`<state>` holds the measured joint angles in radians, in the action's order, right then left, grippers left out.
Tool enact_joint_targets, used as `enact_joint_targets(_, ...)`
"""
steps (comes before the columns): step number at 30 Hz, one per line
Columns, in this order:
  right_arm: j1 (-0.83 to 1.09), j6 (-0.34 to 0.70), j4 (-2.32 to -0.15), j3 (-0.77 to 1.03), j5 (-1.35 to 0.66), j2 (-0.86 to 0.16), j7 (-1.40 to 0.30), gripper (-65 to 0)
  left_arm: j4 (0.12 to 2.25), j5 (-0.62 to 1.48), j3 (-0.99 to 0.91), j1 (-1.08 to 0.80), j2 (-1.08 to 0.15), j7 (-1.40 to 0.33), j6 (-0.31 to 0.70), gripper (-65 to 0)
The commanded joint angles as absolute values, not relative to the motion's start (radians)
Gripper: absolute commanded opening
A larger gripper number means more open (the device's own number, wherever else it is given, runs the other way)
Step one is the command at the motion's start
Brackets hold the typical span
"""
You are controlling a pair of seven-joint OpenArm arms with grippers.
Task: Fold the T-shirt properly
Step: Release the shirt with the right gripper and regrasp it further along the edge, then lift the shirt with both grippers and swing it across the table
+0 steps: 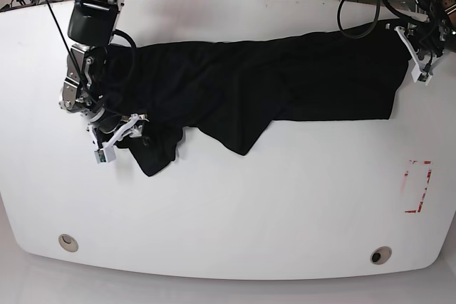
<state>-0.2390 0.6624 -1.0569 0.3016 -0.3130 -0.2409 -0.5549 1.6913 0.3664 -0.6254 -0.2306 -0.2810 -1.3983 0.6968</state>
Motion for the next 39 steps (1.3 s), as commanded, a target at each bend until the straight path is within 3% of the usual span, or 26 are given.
enact_joint_targets(1,-0.252,0.665,-1.059,0.3,-0.3,-0.249,-0.584,-27.3,1.705,0.371,-0.628,-0.223,-0.298,-1.396,0.698,-65.0)
enact_joint_targets(8,-0.255,0.664,-1.059,0.3,-0.3,-0.257,-0.584,-65.0,1.705,0.371,-0.627,-0.202,-0.3,-1.396,0.698,-65.0)
enact_joint_targets(16,-0.257,0.664,-1.089,0.302,-0.302,-0.286,-0.596,-65.0,1.712,0.371,-0.627,-0.171,-0.297,-1.396,0.698,-65.0)
enact_joint_targets(26,-0.252,0.664,-1.297,0.34,-0.302,-0.323,-0.736,-65.0,1.722,0.378,-0.602,-0.102,-0.3,-1.396,0.698,-65.0)
enact_joint_targets(39,-0.352,0.664,-1.442,0.378,-0.302,-0.361,-0.872,-65.0,1.913,0.372,-0.475,0.021,-0.294,-1.396,0.698,-65.0)
